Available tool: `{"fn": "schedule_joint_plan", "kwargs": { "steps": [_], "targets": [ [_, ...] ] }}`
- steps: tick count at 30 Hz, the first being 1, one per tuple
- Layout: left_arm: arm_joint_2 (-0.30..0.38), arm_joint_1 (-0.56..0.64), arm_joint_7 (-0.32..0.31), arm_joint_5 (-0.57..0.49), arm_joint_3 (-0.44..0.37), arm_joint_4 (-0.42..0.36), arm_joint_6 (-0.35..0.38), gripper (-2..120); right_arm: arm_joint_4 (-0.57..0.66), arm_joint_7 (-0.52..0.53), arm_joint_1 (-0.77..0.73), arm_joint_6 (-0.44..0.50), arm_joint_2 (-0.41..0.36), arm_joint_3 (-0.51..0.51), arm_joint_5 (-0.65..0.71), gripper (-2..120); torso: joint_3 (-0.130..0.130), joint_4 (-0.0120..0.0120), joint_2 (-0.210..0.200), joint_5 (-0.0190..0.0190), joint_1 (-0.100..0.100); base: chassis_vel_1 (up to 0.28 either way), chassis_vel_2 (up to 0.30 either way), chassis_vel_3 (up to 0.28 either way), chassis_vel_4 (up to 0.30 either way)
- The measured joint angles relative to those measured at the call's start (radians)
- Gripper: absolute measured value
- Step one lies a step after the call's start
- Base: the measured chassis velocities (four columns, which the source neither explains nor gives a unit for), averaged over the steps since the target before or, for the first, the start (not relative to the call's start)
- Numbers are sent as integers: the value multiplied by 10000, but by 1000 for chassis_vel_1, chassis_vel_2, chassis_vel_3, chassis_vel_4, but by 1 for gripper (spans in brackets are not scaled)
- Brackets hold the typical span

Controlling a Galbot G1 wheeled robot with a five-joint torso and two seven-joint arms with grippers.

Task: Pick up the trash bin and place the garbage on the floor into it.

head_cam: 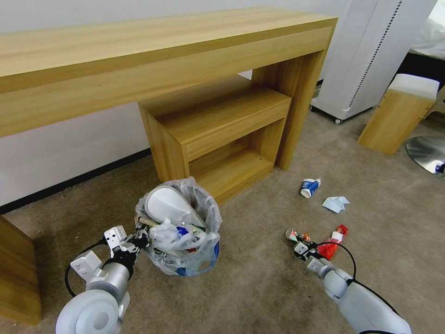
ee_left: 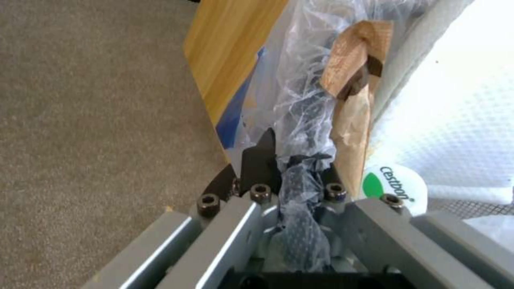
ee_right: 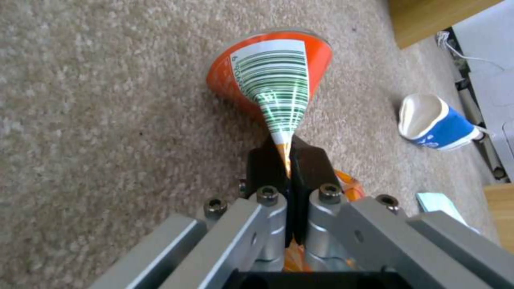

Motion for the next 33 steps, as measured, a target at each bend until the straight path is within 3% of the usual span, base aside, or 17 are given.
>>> {"fn": "schedule_joint_plan", "kwargs": {
  "steps": [15,23,33],
  "targets": [
    [92,-42,-1,16,-47,269,10,1,1070,72,-565,170,-430,602,852,0,0,-1,0,0,0,0,0,0,0],
    [165,-63,19,109,4,483,12,1,2773,47,-1237,303,-843,1236,2347,0,-1,-1,0,1,0,0,0,0,0],
    [246,-27,35,209,186,484,52,1,6006,-156,-2336,263,-1507,1937,3663,0,-1,-1,2,-1,0,0,0,0,0]
  ]
}}
